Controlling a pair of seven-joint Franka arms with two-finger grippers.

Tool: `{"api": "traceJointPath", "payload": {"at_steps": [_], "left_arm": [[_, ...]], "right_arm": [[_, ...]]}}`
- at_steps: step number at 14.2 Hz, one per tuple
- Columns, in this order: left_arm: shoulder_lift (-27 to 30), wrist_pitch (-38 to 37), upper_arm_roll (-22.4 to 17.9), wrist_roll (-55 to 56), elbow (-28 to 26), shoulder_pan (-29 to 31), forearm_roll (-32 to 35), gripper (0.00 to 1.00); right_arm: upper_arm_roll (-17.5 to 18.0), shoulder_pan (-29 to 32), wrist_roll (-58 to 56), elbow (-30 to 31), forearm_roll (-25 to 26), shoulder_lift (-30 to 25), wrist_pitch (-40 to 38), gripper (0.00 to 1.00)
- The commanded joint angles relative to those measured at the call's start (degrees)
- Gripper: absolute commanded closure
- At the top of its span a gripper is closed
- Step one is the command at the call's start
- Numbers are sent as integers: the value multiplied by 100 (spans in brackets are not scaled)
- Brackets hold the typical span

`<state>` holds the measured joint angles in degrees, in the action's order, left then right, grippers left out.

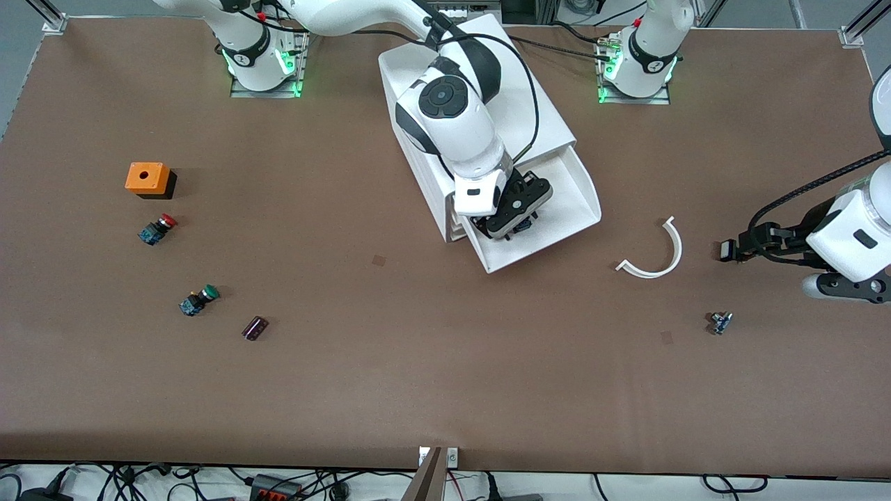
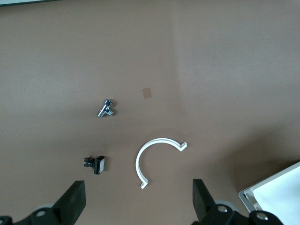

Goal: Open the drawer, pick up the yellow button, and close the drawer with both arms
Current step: 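Close the right gripper on the blue push button in the drawer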

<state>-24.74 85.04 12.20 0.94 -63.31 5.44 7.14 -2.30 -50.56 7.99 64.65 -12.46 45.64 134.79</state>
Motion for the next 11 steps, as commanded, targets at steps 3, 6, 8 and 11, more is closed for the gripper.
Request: {"api": "traceJointPath", "payload": {"at_steps": [3,6,8,11], "left_arm": [[74,-137,45,72,38,1,95,0],[74,-207,45,64,38,10,95,0],[74,-242,45,64,38,10,95,0],[74,-260,45,116,38,10,86,0]], "right_arm": [[-42,-33,88,-225,103,94,-50,100],[-33,-33,193,-495,94,77,-163,100],[-33,-33,325,-699,94,59,-269,100],[-51,55,387,-770,94,-81,-313,100]]}}
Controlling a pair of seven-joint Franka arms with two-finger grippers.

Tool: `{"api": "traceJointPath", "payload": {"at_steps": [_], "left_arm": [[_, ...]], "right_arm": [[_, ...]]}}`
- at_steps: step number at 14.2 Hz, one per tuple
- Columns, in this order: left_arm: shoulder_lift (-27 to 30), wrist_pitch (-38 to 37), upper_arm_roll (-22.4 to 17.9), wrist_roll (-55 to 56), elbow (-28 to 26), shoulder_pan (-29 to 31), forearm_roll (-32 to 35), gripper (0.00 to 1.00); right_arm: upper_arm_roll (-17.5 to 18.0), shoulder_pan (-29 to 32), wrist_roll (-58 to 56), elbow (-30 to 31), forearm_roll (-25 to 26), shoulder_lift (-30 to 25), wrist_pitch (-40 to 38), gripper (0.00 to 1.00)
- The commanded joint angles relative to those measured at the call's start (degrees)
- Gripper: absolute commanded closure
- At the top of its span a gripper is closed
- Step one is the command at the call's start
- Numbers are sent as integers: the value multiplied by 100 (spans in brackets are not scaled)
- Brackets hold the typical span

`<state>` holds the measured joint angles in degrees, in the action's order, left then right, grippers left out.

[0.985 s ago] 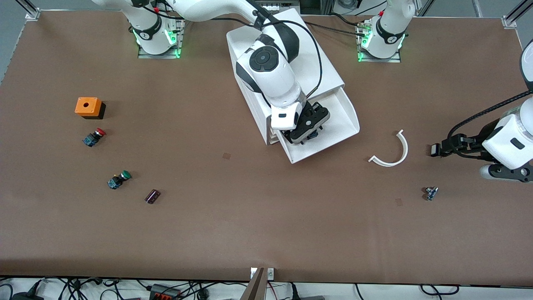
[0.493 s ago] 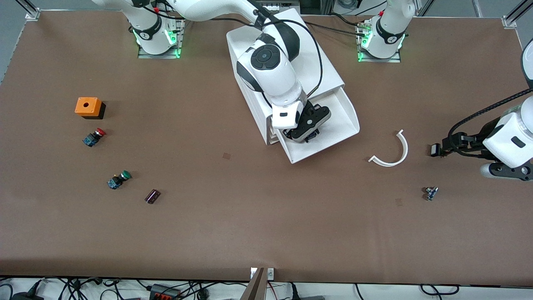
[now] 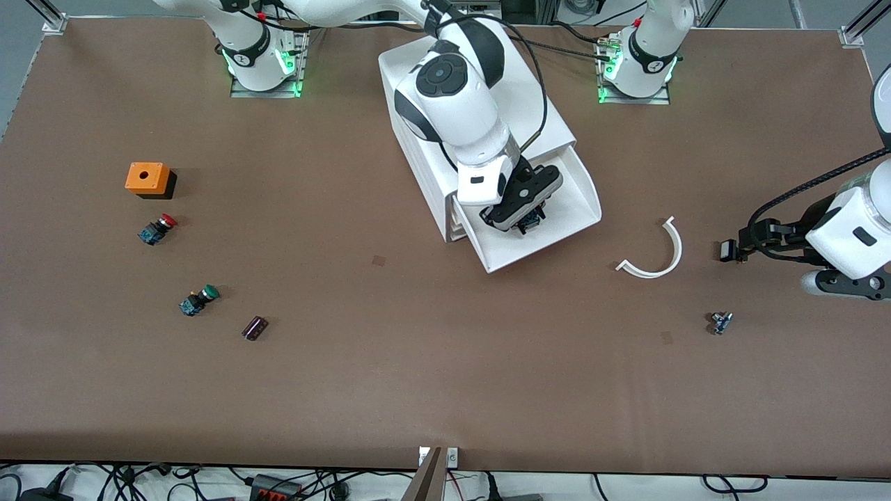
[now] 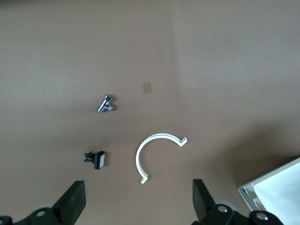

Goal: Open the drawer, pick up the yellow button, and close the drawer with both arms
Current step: 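Lift the button out with the right gripper while the left gripper approaches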

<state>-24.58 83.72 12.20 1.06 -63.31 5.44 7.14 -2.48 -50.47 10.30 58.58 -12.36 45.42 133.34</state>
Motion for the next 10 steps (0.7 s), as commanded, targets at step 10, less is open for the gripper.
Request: {"api": "traceJointPath", "payload": {"at_steps": [10], "left_arm": [[-635,-410,45,447,20,-428,-732,0]], "right_arm": [[-1220,1239,112,29,31,-657,-2777,100]]}}
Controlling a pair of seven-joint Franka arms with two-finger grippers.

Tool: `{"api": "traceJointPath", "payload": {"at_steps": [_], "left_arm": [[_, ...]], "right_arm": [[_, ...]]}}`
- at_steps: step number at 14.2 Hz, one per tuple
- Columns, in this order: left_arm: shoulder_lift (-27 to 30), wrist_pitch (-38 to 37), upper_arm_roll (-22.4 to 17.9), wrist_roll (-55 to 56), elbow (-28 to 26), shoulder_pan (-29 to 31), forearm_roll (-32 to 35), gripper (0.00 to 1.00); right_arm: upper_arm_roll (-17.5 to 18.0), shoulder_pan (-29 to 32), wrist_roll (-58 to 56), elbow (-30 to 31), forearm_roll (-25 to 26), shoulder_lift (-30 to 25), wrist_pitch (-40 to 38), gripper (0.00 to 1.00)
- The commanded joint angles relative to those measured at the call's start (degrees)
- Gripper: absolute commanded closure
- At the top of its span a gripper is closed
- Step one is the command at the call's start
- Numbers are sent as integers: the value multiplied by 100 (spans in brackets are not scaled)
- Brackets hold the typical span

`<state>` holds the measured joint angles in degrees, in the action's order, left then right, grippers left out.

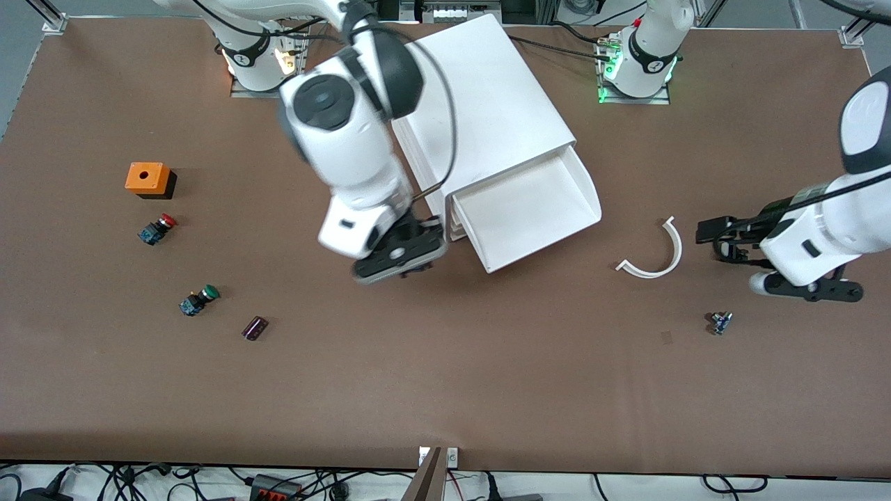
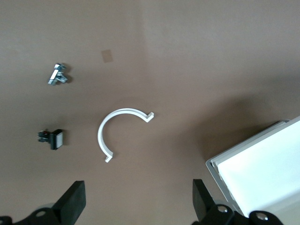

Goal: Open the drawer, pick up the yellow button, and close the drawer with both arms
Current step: 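Lift the button out with the right gripper while the left gripper approaches, then push the drawer shut with the left gripper while the right gripper carries the button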

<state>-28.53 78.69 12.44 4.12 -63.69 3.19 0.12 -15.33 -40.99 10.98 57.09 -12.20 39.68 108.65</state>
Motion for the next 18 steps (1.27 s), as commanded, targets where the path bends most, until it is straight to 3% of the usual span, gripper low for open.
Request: {"api": "traceJointPath", "payload": {"at_steps": [1,5,10,15,18], "left_arm": [[-388,398,13,272,50,-317,-4,0],[-478,1550,31,2123,-651,-713,-30,0],[-320,2518,39,3575,-1584,-1117,-39,0],[286,3274,66,4060,-2813,-1408,-39,0],[409,3284,294,4263,-3026,-1426,-39,0]], "right_arm": [[66,424,18,345,16,-92,-379,100],[57,732,-166,1005,7,-92,-257,100],[74,1259,-1457,1769,-10,-179,-72,100],[83,1348,-2091,3499,-291,-715,1156,100],[92,1313,-2231,4273,-300,-926,1894,100]]}}
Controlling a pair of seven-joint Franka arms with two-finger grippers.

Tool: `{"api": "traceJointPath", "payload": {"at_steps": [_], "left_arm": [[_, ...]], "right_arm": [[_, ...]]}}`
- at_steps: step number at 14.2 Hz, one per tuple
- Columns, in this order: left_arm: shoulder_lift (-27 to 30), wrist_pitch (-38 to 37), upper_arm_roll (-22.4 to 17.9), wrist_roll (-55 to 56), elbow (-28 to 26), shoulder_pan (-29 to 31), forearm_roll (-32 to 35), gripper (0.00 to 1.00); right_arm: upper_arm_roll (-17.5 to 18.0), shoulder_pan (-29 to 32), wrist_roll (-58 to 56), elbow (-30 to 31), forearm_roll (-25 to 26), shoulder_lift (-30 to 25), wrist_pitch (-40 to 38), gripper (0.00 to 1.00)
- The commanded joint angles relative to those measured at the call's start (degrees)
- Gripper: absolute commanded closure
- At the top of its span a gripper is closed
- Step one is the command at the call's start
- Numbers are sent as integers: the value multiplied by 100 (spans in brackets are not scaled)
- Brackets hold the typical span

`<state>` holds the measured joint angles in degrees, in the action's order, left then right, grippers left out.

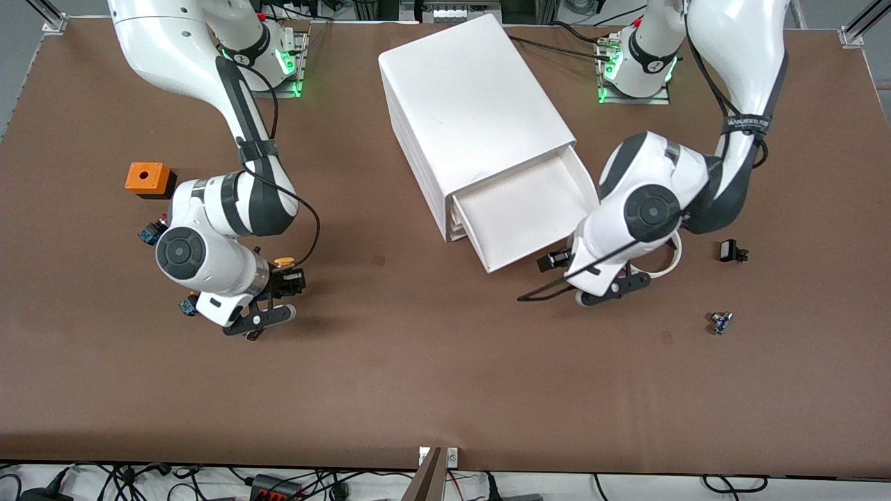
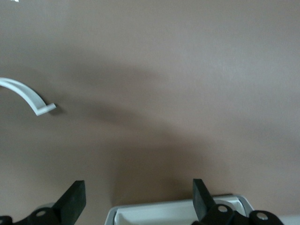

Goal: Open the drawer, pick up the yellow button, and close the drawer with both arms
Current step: 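Push the drawer shut with the left gripper while the right gripper carries the button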

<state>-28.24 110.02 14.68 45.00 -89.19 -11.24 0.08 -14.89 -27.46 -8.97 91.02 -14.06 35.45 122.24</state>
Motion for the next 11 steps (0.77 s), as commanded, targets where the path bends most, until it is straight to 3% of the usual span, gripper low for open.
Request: {"api": "traceJointPath", "payload": {"at_steps": [1,5,11], "left_arm": [[398,152,166,254,-555,8,-34,0],[591,143,517,325,-889,35,-34,0],[706,20,1028,571,-1153,70,-34,0]], "right_arm": [[57,-66,-289,1109,-115,-538,807,100],[66,-224,-298,1646,-115,-565,1477,100],[57,-154,-684,1885,-115,-372,1900,100]]}}
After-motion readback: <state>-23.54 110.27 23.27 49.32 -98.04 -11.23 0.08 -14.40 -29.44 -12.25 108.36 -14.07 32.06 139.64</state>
